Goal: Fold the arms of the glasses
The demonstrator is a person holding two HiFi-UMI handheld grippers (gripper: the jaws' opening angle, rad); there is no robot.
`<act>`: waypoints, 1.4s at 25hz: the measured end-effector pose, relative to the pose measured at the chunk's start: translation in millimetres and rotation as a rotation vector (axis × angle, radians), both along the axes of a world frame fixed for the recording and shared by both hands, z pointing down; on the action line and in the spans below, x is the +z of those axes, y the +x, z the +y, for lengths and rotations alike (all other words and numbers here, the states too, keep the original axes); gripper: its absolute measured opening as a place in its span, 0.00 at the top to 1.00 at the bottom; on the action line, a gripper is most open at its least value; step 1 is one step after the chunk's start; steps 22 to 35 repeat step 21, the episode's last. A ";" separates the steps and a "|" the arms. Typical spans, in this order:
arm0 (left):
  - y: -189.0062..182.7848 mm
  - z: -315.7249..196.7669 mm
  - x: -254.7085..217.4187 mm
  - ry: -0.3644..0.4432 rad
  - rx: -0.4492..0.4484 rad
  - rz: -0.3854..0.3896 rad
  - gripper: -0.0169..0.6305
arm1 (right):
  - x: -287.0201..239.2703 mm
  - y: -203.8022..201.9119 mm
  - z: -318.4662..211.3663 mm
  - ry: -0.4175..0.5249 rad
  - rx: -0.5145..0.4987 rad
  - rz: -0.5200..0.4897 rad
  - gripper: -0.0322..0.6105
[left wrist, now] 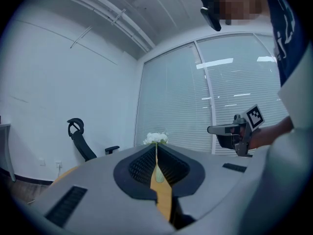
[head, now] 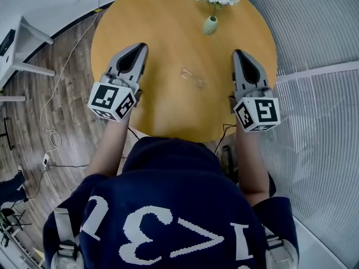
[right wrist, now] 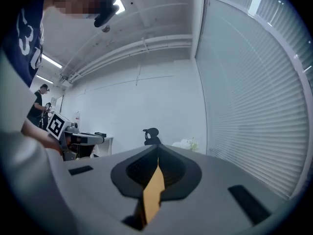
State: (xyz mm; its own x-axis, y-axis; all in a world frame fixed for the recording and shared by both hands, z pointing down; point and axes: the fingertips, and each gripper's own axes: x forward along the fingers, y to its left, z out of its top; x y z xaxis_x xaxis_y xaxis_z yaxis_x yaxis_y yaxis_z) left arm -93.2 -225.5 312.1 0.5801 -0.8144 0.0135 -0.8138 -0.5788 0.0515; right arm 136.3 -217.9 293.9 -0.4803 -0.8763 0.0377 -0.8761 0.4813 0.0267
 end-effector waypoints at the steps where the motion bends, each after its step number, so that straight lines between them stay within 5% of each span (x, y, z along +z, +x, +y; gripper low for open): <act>1: 0.3 1.5 -2.7 0.007 0.001 0.000 0.94 | -3.4 0.3 2.8 0.011 0.007 0.000 0.91; 35: 15.0 13.5 -14.4 0.035 0.027 -0.001 0.94 | -12.0 -3.4 21.6 0.034 0.031 -0.014 0.90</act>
